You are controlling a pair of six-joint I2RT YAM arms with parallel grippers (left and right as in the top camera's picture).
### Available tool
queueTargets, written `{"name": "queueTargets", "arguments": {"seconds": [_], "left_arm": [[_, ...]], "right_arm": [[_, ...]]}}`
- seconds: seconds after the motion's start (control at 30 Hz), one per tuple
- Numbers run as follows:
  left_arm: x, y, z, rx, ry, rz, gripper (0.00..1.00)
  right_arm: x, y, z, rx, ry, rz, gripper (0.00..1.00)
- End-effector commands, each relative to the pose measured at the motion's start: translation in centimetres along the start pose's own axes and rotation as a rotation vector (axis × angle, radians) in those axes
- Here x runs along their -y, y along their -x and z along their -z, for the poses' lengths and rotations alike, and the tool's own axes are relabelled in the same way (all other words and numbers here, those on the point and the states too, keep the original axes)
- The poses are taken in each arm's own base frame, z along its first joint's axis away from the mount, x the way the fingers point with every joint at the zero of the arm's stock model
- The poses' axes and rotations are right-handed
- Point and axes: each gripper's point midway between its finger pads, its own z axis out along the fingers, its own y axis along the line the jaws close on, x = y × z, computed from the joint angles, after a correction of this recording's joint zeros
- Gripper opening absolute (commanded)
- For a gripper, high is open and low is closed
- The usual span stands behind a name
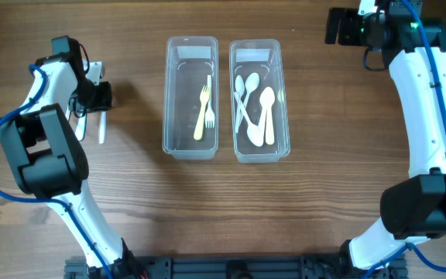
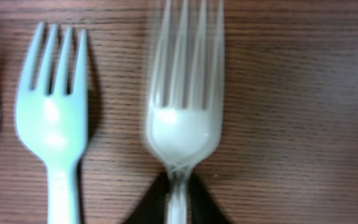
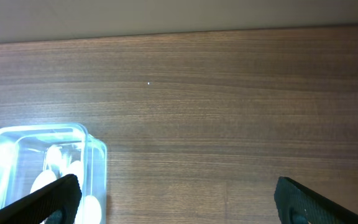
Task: Pack container
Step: 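Carry the white fork into the left container and release it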
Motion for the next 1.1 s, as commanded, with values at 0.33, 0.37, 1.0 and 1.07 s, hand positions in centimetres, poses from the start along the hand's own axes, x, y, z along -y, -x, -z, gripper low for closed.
{"name": "queueTargets", "arguments": {"seconds": [0.33, 0.37, 1.0, 1.07], "left_arm": [[2.2, 4.5, 7.1, 0.148, 0.001, 0.034, 0.04], [2.5, 5.0, 8.5, 0.174, 0.000, 0.043, 0.04], [22.1, 2.1, 12.9, 0.127, -0.141, -0.003, 0.04], [22.8, 1.6, 11.1, 0.080, -0.136, -0.016, 0.06]], "right_arm": [[-0.1, 0.9, 1.0, 0.033, -0.006, 0.012, 1.00], [-0.1, 0.9, 1.0, 0.033, -0.006, 0.012, 1.00], [-0.1, 0.9, 1.0, 0.033, -0.006, 0.012, 1.00], [-0.1, 0.9, 1.0, 0.034, -0.006, 0.012, 1.00]]}}
